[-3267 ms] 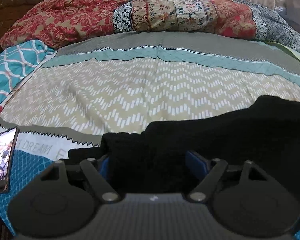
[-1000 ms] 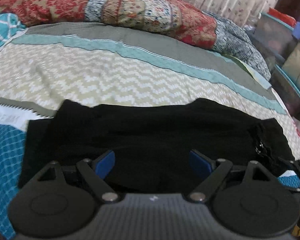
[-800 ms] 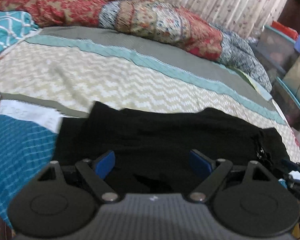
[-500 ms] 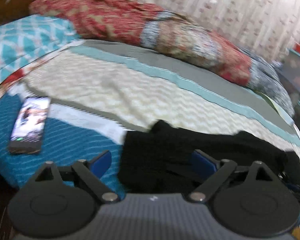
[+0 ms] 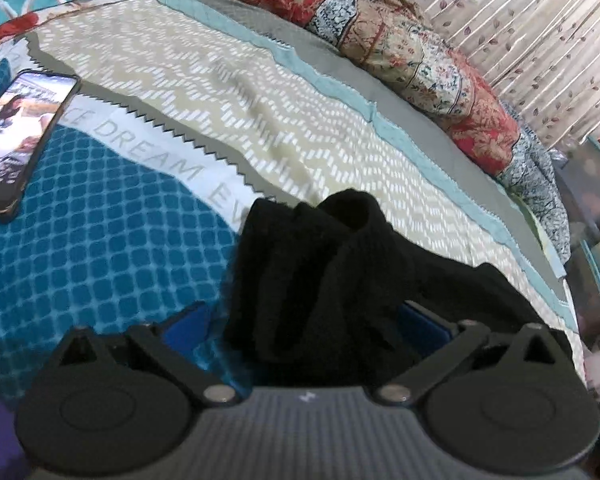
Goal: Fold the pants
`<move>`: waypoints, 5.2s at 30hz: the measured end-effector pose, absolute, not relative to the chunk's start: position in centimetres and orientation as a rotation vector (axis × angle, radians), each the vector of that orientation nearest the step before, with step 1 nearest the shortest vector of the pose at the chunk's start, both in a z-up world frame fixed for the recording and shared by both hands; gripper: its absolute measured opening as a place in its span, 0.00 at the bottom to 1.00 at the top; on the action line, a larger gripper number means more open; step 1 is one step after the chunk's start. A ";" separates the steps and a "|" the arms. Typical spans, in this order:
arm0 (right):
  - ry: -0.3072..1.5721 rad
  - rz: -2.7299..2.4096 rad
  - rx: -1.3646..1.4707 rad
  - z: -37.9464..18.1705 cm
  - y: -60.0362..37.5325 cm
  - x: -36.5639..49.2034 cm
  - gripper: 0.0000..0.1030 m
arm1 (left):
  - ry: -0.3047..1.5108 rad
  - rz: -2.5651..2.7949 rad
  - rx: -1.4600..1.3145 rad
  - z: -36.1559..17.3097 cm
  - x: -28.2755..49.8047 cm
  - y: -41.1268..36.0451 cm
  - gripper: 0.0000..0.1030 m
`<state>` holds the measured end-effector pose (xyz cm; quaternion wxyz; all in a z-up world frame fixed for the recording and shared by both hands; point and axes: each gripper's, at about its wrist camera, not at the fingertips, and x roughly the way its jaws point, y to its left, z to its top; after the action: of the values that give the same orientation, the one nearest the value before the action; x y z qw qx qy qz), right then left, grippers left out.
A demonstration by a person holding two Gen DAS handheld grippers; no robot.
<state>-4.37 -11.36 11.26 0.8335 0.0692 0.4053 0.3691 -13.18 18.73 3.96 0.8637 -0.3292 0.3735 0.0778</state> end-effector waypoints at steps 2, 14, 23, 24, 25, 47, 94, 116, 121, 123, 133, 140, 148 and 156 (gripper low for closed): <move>0.915 0.830 0.224 10.5 -8.4 -3.3 0.18 | 0.767 0.162 -0.695 3.4 -12.8 18.8 0.98; 1.186 0.773 0.480 3.6 -3.0 -0.6 0.07 | 0.682 0.064 -0.609 6.6 -12.3 16.1 0.19; 0.977 0.781 0.479 6.8 -8.7 -2.7 0.36 | 0.685 -0.084 -0.404 9.2 -9.0 8.7 0.19; 0.946 0.761 0.472 7.2 -9.9 -3.3 0.38 | 0.690 -0.097 -0.396 9.3 -8.5 8.0 0.19; 0.919 0.730 0.475 7.5 -11.4 -3.8 0.38 | 0.696 -0.109 -0.385 9.3 -7.9 7.2 0.19; 0.802 0.572 0.758 7.7 -21.6 -3.4 0.84 | 0.742 0.003 -0.617 9.1 -10.8 14.2 0.87; 0.719 0.539 0.358 11.7 -21.2 3.6 0.08 | 1.024 -0.201 -0.446 3.5 -6.6 2.6 0.84; 0.720 0.743 0.248 14.2 -18.1 1.4 0.12 | 0.952 -0.244 -0.653 4.6 -7.2 5.6 0.83; 0.906 0.772 0.118 9.9 -14.6 2.8 0.00 | 1.058 -0.191 -0.599 1.2 -5.3 5.0 0.68; 0.907 0.752 0.088 6.6 -15.0 2.9 0.00 | 1.022 -0.195 -0.527 1.1 -5.4 3.9 0.69; 0.905 0.732 0.299 8.3 -18.6 2.7 0.09 | 1.020 -0.217 -0.496 2.1 -5.7 3.5 0.84; 0.785 0.608 0.452 11.1 -27.3 -0.1 0.29 | 0.890 -0.226 -0.488 6.4 -5.9 5.5 0.84; 0.693 0.360 0.583 11.2 -35.6 -1.6 0.29 | 0.919 -0.157 -0.230 7.9 0.0 -1.4 0.83; 0.694 0.301 0.629 10.0 -38.1 -2.4 0.30 | 0.979 -0.072 -0.117 6.3 -0.4 -4.0 0.82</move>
<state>-2.39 -38.09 9.98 0.8815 0.3019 0.3330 0.1443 -0.36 -3.97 6.28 0.8803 -0.0560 0.4698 -0.0347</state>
